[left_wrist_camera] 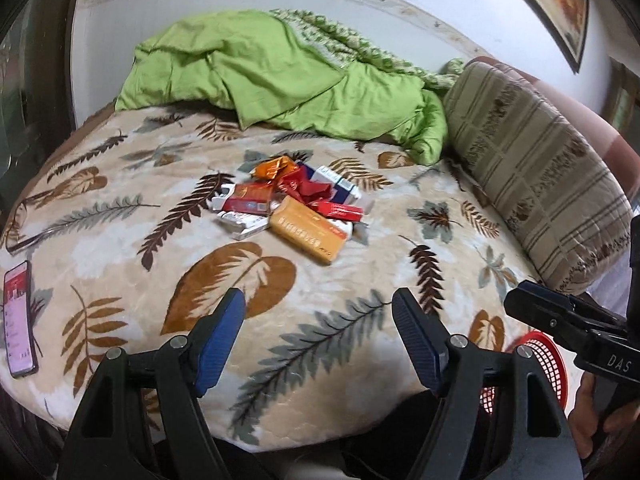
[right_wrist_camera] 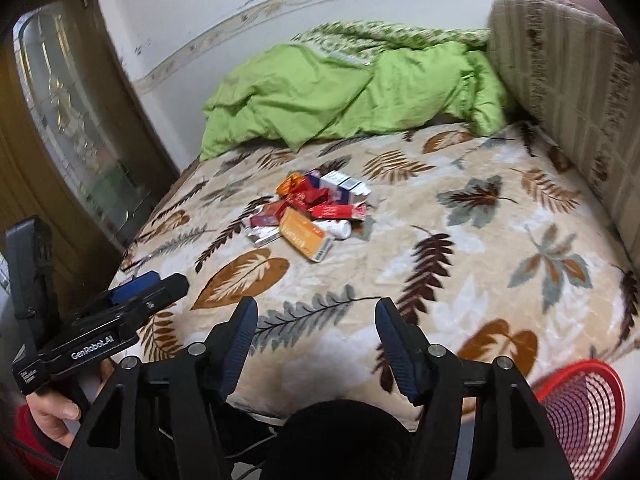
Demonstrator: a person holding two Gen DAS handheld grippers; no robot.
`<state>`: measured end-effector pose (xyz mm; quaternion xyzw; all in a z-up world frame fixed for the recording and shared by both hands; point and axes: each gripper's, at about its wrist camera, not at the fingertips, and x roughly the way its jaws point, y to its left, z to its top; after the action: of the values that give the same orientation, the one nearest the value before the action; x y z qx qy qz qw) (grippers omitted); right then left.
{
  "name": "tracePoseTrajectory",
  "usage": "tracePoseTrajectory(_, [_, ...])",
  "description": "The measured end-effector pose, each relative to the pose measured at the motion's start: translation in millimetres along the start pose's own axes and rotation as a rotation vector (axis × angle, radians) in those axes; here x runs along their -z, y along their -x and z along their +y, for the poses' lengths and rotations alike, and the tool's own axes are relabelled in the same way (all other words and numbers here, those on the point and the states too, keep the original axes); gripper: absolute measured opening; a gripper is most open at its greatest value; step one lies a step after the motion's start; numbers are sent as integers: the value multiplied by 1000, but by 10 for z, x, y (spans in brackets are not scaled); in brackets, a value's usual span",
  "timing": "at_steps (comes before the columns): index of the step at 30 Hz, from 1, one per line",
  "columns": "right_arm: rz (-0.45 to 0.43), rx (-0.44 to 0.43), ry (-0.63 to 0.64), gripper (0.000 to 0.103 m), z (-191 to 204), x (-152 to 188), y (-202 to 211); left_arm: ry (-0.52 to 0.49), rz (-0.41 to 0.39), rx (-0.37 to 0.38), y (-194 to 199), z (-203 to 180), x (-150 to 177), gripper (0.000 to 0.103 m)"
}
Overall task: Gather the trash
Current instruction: 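Move both tools back over the remaining trash pile on the bed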
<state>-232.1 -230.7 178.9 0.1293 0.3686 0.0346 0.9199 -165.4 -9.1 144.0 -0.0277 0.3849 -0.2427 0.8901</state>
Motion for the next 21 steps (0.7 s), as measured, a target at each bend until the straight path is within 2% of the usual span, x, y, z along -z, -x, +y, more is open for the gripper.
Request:
tracePoseTrajectory(6, [60, 13, 92, 67, 149, -223, -527, 13, 29, -7, -228, 265, -125, 75])
tracePoseTrajectory(13, [121, 36, 208, 67, 268, -487, -1262, 117, 58, -55, -489, 805, -275, 75])
tracePoseTrajectory(21, [207, 106, 466, 68, 498, -643, -2152, 151, 78, -83, -683, 1157, -355, 75])
